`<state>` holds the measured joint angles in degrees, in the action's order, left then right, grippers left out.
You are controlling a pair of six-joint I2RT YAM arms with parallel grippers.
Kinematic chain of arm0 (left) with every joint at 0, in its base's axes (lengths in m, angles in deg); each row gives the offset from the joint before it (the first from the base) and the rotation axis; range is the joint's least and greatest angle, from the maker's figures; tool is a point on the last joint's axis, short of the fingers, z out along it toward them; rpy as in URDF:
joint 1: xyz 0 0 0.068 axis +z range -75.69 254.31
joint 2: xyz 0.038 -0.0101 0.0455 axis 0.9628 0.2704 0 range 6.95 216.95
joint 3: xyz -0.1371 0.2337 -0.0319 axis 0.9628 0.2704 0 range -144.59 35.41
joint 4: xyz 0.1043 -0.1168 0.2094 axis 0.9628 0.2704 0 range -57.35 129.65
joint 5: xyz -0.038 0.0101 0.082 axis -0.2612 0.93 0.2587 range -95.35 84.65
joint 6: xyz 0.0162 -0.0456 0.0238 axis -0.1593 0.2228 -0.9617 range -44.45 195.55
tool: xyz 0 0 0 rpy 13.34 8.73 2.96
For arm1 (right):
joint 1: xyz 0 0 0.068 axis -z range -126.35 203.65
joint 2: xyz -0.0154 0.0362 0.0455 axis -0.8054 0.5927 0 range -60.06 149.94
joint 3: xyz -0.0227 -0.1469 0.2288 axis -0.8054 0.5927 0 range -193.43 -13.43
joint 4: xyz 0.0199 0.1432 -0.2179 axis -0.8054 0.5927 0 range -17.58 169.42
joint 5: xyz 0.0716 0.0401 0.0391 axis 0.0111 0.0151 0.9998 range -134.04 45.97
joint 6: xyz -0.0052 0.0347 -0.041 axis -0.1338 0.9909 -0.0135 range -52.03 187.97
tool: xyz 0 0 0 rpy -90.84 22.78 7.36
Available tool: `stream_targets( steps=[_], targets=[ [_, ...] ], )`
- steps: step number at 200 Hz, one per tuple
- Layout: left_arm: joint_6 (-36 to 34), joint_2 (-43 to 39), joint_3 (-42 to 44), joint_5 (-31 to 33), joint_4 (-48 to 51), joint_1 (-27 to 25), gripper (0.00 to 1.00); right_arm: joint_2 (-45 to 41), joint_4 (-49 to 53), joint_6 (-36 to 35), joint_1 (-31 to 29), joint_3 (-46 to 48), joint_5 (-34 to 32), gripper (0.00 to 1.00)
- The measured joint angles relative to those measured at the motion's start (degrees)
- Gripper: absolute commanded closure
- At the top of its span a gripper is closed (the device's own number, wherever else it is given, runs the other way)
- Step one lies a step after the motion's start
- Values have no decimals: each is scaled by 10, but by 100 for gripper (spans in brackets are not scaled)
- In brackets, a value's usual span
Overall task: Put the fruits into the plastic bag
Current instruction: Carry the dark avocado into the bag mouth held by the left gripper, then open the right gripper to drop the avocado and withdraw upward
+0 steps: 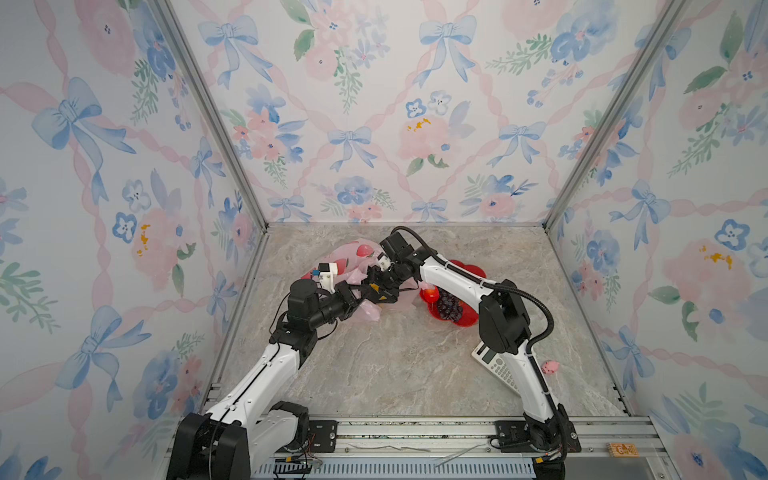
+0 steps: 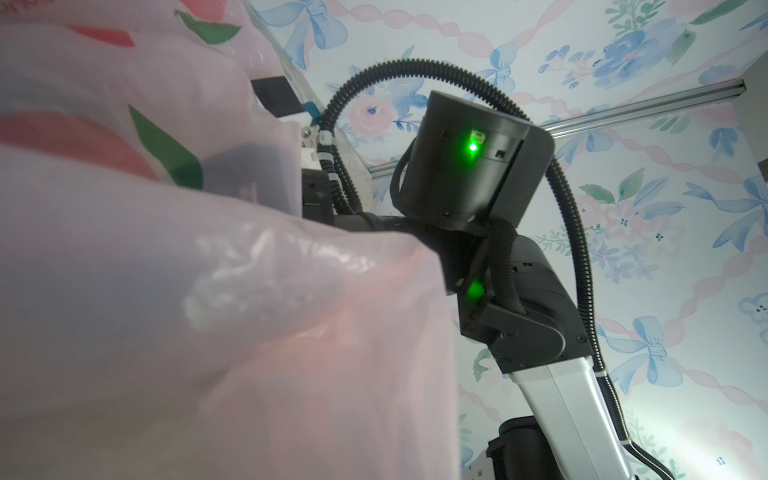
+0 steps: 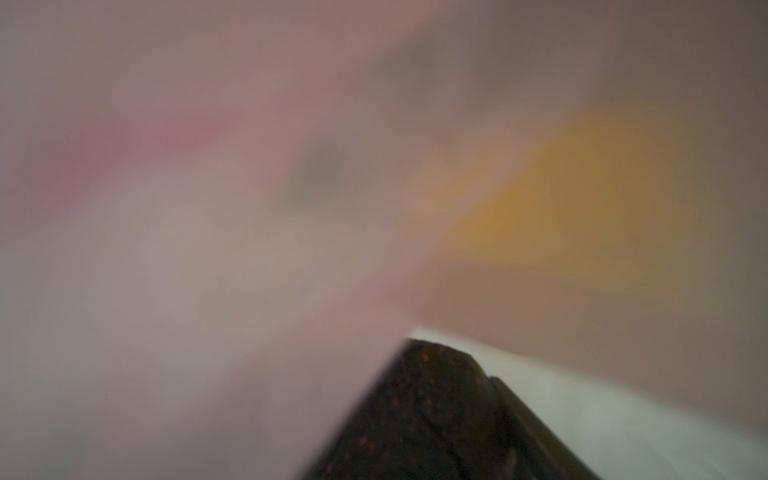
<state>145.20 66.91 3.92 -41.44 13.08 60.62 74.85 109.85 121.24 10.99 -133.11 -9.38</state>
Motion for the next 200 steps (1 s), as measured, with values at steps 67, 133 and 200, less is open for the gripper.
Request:
stream_targets(
  steps=[67,133,200],
  targets=[
    [0,0,0,0,0,-2,100,57,-4,27,-6,-40,20,4],
    [0,0,0,0,0,-2,100,66,-4,33,-5,-40,20,4],
    [0,-3,0,0,0,-2,100,47,18,14,8,-40,-1,4]
  ],
)
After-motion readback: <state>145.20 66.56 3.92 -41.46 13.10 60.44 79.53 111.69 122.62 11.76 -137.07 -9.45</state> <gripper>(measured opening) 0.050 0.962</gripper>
